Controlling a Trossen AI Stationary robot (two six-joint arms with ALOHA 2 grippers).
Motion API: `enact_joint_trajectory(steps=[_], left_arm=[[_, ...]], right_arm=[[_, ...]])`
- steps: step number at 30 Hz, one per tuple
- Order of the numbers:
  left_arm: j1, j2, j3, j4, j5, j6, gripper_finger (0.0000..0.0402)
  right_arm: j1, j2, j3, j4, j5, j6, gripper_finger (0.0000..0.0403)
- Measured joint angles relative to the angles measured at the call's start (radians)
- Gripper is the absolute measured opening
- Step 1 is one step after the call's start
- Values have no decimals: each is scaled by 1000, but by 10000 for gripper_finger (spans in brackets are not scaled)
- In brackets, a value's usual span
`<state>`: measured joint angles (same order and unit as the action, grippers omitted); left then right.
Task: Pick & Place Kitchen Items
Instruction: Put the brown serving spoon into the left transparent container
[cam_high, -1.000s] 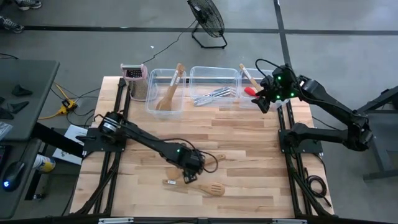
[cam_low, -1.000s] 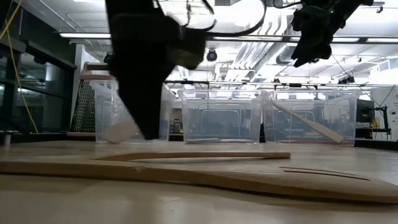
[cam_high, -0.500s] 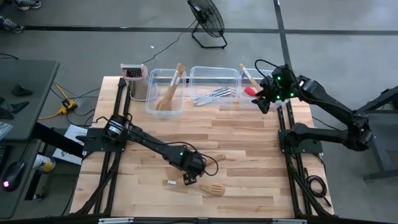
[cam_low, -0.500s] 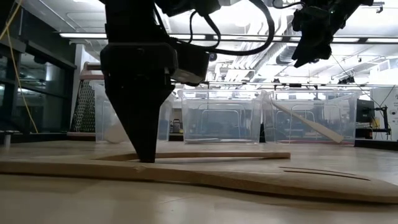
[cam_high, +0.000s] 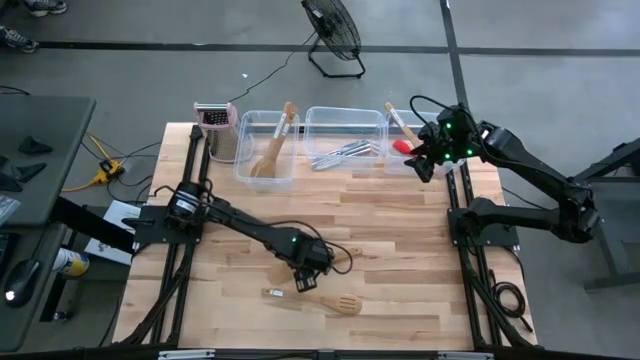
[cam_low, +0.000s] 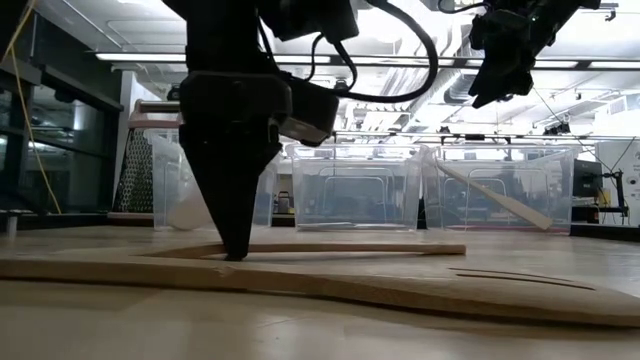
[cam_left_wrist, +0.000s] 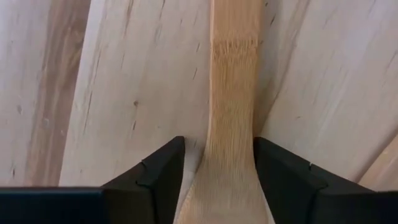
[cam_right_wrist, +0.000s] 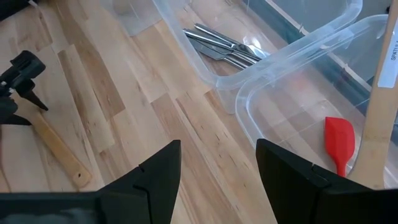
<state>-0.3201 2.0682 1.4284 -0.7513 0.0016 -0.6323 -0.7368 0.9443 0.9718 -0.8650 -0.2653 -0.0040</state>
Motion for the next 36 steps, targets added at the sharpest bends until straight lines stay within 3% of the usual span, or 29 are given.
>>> enact_joint_trajectory(steps=[12, 20, 36], left_arm=[[2, 38, 1, -14, 29, 28, 173], [0, 38, 0, -23, -4, 70, 102], [-1, 34, 7, -48, -8, 111, 102]], right_arm=[[0, 0, 0, -1, -1, 0, 200], [0, 0, 0, 0, -6, 0, 200], [0, 0, 0, 3, -7, -1, 200]])
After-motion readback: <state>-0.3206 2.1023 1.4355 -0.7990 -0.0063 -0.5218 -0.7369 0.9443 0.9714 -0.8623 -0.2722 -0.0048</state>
